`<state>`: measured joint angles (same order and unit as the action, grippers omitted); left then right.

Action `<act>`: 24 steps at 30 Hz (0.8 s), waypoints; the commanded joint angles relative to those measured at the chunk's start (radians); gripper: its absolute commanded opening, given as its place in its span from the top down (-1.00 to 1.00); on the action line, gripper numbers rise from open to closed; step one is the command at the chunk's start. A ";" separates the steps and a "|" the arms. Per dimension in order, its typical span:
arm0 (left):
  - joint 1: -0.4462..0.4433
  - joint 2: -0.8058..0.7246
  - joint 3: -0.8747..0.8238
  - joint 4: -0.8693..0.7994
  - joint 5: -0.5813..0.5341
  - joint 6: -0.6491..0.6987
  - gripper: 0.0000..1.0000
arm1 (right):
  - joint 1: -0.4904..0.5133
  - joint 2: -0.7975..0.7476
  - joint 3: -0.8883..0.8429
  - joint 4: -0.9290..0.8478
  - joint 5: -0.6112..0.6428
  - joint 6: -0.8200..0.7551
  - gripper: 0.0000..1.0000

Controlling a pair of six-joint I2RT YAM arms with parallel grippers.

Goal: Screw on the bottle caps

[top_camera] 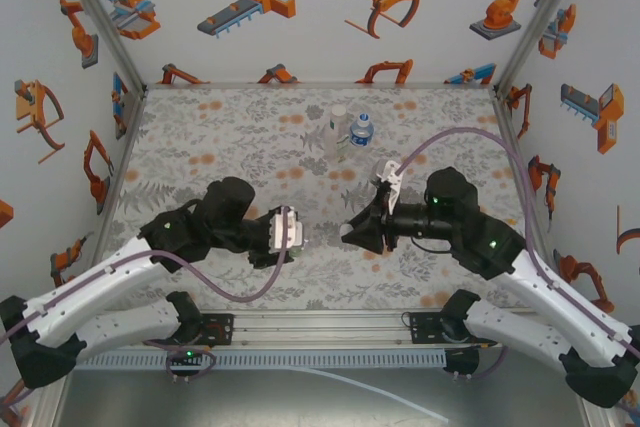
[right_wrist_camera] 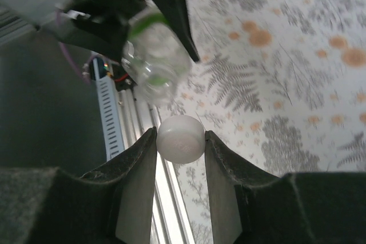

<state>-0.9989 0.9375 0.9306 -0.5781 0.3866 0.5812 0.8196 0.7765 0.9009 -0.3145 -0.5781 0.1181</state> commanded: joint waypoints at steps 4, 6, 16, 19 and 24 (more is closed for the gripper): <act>-0.115 0.070 0.083 -0.022 -0.052 0.026 1.00 | 0.023 -0.034 -0.032 0.096 -0.161 -0.124 0.69; -0.133 0.083 0.091 -0.007 -0.047 0.017 1.00 | 0.029 -0.042 -0.043 0.095 -0.160 -0.149 0.69; -0.146 0.073 0.085 0.077 -0.021 -0.020 1.00 | 0.045 -0.085 -0.092 0.086 -0.194 -0.299 0.78; -0.146 0.072 0.082 0.092 -0.024 -0.034 1.00 | 0.050 -0.086 -0.096 0.094 -0.182 -0.314 0.79; -0.146 0.073 0.083 0.100 -0.016 -0.059 1.00 | 0.060 -0.082 -0.088 0.091 -0.140 -0.334 0.79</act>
<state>-1.1393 1.0237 0.9947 -0.5339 0.3477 0.5507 0.8635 0.6991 0.8173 -0.2546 -0.7357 -0.1757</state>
